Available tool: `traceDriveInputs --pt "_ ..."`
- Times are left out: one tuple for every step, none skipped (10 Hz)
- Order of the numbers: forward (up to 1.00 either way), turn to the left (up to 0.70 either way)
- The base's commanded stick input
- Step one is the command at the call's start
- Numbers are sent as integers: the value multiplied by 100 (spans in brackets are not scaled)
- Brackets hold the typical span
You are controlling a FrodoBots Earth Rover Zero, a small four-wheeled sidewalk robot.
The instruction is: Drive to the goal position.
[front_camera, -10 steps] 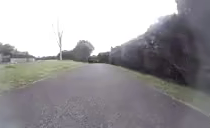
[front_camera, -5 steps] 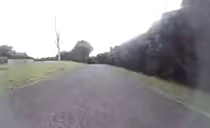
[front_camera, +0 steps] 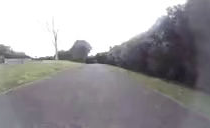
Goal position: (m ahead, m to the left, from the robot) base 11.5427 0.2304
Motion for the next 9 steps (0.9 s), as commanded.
traceDriveInputs --pt "100 1" --pt "100 5" --pt "100 4" --pt "100 8" --pt "100 30" --pt "100 40" --pt "100 4" --pt "100 3" --pt "100 2"
